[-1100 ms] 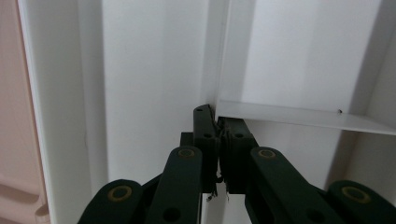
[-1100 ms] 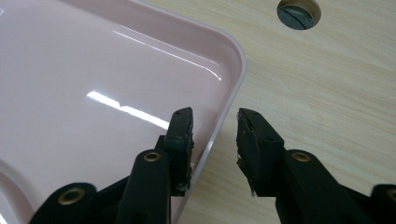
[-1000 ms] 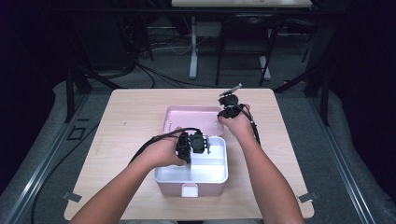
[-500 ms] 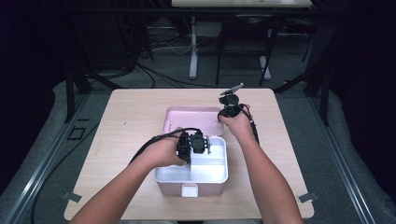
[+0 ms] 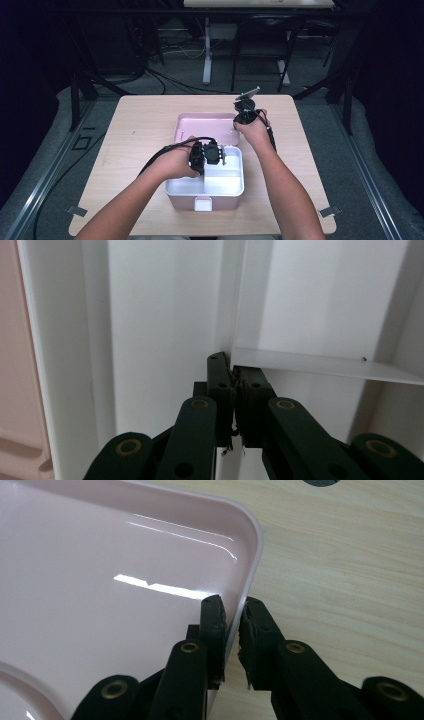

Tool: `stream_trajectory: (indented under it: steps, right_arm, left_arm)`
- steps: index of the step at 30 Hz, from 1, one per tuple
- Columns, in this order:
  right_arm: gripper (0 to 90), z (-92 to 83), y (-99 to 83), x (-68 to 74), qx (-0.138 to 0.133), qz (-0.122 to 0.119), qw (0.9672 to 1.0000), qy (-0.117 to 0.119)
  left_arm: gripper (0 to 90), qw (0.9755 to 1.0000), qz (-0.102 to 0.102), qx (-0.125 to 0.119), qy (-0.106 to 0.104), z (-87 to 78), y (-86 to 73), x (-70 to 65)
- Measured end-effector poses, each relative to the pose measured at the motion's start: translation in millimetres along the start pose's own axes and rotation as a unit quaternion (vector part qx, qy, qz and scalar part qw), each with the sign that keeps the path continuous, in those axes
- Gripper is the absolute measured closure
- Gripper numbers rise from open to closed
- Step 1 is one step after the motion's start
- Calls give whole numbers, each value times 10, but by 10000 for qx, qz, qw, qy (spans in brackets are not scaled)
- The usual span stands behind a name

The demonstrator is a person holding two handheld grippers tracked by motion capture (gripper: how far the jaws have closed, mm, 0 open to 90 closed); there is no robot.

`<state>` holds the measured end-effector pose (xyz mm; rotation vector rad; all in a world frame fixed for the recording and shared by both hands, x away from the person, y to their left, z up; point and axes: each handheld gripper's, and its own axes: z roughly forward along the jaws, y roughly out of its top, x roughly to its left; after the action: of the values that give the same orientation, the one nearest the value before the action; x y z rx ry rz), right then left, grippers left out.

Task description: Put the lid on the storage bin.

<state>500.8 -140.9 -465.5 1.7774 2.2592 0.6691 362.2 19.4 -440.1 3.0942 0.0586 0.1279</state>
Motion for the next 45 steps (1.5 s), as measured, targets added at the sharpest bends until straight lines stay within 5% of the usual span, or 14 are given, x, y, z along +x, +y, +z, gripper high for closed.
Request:
stream_trajectory:
  steps: [27, 45]
  right_arm:
    - [825, -156, -16, 8, -315, 11, 9995, 46]
    - [840, -426, -38, -35, -707, -19, 9967, 389]
  left_arm:
    - [865, 10000, -9, 4, -14, 3, 4, 1]
    - [865, 10000, 1, 6, -14, 3, 4, 2]
